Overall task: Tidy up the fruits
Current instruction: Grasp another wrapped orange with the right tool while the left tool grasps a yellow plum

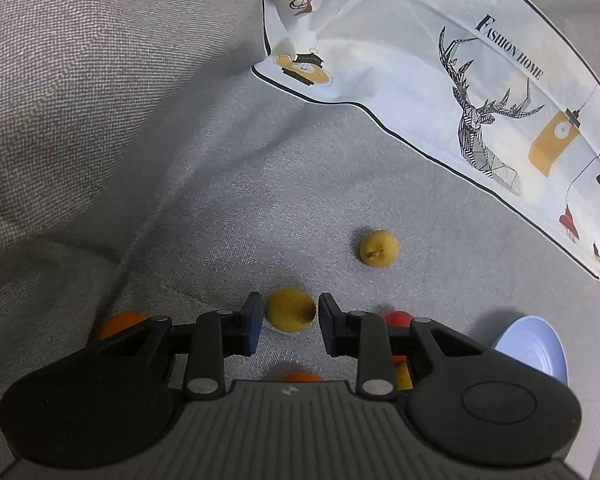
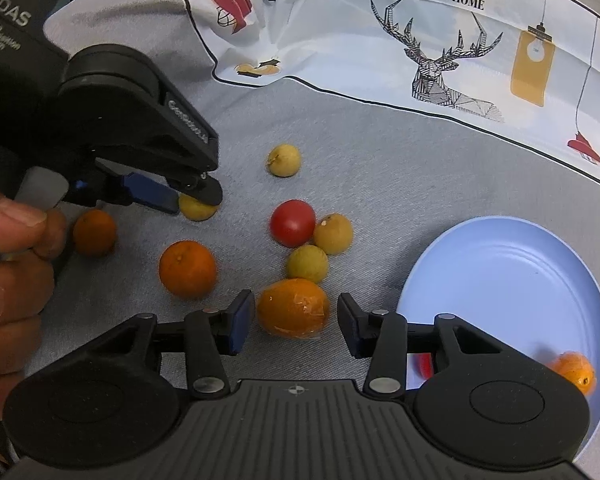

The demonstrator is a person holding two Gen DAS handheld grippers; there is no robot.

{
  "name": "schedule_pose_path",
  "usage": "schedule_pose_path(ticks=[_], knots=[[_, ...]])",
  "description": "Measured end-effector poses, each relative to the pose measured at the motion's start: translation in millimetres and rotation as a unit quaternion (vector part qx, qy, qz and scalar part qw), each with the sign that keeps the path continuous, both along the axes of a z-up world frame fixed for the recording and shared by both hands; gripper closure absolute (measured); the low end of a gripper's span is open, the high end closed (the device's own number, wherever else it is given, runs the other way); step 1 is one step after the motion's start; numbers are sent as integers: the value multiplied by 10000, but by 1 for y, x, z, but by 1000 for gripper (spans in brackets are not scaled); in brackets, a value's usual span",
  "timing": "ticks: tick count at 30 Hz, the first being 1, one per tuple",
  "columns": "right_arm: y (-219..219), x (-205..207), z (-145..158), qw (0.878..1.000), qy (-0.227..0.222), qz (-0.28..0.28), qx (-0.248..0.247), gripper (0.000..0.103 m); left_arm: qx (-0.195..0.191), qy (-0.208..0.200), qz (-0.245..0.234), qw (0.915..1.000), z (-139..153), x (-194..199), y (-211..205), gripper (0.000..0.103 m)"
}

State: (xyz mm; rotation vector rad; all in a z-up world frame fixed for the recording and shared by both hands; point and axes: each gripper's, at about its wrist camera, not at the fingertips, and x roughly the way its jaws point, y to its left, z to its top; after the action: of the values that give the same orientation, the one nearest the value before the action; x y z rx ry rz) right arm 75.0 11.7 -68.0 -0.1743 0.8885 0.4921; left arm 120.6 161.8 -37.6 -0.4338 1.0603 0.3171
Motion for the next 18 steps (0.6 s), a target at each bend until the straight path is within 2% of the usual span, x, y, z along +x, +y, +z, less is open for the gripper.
schedule_pose_path(ticks=[7, 18], knots=[[1, 1, 0, 10000, -21, 23, -5, 61, 92, 40, -94, 9999, -1, 1, -4, 71], [-12, -2, 19, 9984, -331, -163, 435, 62, 233, -123, -147, 9995, 9, -2, -8, 72]])
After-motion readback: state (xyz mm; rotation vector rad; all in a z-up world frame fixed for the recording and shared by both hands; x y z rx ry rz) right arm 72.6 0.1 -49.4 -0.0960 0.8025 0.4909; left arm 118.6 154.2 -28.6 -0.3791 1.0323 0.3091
